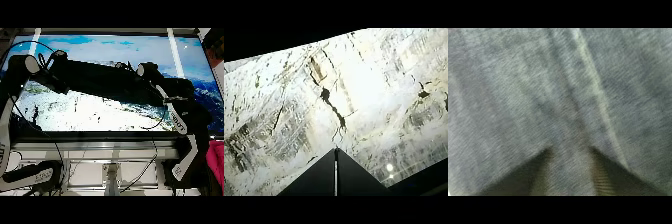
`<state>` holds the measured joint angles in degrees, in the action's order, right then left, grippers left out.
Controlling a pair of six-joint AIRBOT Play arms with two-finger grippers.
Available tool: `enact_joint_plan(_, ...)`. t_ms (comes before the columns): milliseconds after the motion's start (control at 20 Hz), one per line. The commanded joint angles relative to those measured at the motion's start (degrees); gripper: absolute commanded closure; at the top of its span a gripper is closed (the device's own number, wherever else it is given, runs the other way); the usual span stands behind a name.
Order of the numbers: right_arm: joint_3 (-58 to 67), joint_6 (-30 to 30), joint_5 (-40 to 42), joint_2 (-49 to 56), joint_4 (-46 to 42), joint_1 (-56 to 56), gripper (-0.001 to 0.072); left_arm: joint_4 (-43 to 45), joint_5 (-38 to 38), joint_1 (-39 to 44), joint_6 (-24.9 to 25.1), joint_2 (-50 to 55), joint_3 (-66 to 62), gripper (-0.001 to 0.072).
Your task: Fold the clothes and pants, and hang the long-sleeved shirts on hangers.
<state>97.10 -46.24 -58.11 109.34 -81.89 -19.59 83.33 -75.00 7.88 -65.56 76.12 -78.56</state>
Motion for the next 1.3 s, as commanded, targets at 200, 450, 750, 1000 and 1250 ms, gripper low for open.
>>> enact_joint_plan(200,-0.3,1.1,4.7,0.8,-2.2,-0.3,0.0326,0.0,0.9,0.1,0.0,-0.7,1.2,0.0699)
enact_joint_plan(450,-0.3,1.2,5.2,2.1,-4.5,-0.3,0.0328,0.1,0.9,0.1,0.0,-0.9,1.2,0.0699)
enact_joint_plan(750,-0.3,0.8,15.3,2.9,-7.3,0.0,0.0443,0.0,0.9,0.1,0.0,-1.0,1.2,0.0699)
enact_joint_plan(1000,0.2,-0.5,15.0,2.8,-7.5,0.0,0.0693,0.0,0.9,0.1,0.0,-1.0,1.2,0.0699)
enact_joint_plan(1250,4.9,-10.0,26.7,2.8,-7.9,2.0,0.0693,0.0,1.5,0.1,0.0,-1.0,1.2,0.0699)
